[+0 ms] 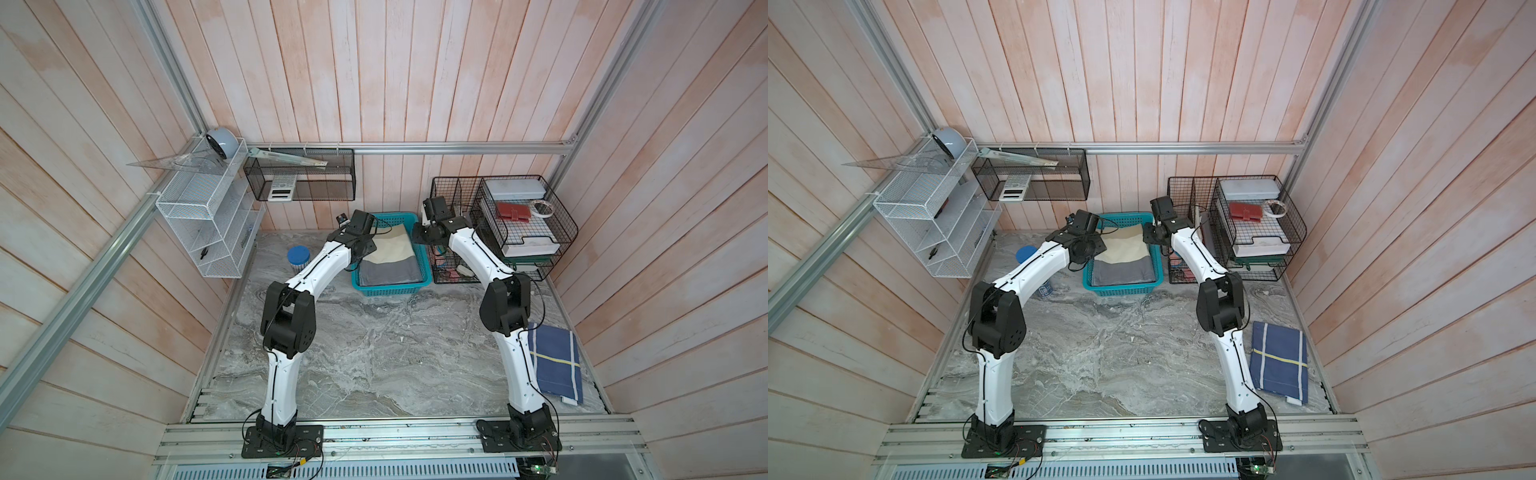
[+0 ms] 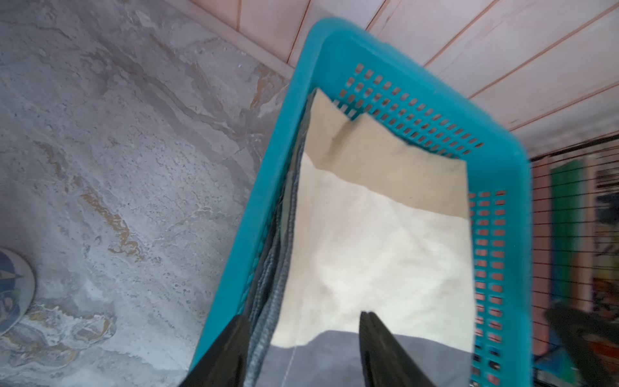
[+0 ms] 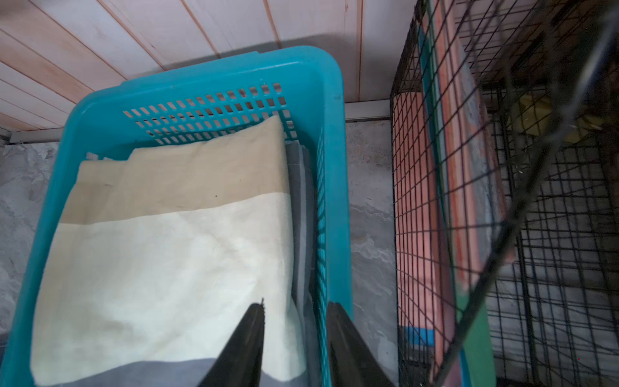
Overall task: Put the folded pillowcase in the basket
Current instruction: Place the pillowcase in the basket, then move the pillowcase to the center of the board.
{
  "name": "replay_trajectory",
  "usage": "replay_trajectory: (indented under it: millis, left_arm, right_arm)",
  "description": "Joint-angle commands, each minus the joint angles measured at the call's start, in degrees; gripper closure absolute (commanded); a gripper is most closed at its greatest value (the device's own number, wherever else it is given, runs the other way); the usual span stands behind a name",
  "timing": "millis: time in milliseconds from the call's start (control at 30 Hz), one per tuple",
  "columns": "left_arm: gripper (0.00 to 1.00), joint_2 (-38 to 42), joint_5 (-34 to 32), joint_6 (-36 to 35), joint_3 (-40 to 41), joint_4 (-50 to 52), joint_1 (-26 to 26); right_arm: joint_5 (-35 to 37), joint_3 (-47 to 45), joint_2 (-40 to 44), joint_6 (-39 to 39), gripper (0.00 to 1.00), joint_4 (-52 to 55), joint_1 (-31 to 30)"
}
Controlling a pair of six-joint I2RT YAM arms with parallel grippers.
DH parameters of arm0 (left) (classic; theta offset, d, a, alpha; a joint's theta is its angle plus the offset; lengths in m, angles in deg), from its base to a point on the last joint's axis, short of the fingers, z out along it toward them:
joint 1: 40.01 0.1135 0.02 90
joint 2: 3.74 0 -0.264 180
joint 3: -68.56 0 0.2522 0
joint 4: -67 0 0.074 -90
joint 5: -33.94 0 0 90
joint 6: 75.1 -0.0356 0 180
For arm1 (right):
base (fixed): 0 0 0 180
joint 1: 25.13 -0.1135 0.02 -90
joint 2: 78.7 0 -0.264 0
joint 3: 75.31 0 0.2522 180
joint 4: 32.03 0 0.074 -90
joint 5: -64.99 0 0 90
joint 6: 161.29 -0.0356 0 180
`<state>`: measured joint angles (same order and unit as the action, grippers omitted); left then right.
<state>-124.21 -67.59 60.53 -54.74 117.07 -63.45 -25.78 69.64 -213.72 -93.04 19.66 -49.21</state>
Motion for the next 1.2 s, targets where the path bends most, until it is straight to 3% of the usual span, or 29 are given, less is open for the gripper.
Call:
replay_trajectory:
  millis: [0, 200, 500, 600, 767, 967, 1167]
  left_arm:
    - [0.41, 3.51, 1.84, -0.49, 2.23, -2.13, 0.15]
    - [0.36, 14.74, 1.47, -1.53, 15.02, -7.74, 0.06]
    - [0.24, 38.39, 3.47, -3.44, 48.23, -20.22, -1.03]
    - [0.20, 46.00, 3.78, -3.55, 57.94, -21.22, -1.50]
    - [0.14, 56.48, 4.59, -2.23, 70.20, -21.44, -1.86]
    - [0.09, 64.53, 5.54, -0.53, 77.97, -21.14, -2.46]
    - [0.03, 66.64, 5.64, 1.22, 80.44, -22.68, -2.66]
  right_arm:
    - [1.13, -4.98, 7.12, 0.38, 0.62, -0.64, -1.54]
    - [2.88, -29.33, 24.79, -0.57, 0.58, -10.93, -1.60]
    - [9.83, -62.13, 52.82, -2.05, 0.42, -15.84, 0.07]
    - [10.93, -71.46, 59.88, -2.79, 0.42, -15.04, 2.79]
    - [10.10, -82.92, 66.19, -9.24, 0.37, -11.80, 12.52]
    - [7.53, -91.65, 68.82, -12.19, 0.28, -11.16, 26.02]
    - [12.92, -91.79, 65.70, -13.21, 0.20, -9.57, 30.63]
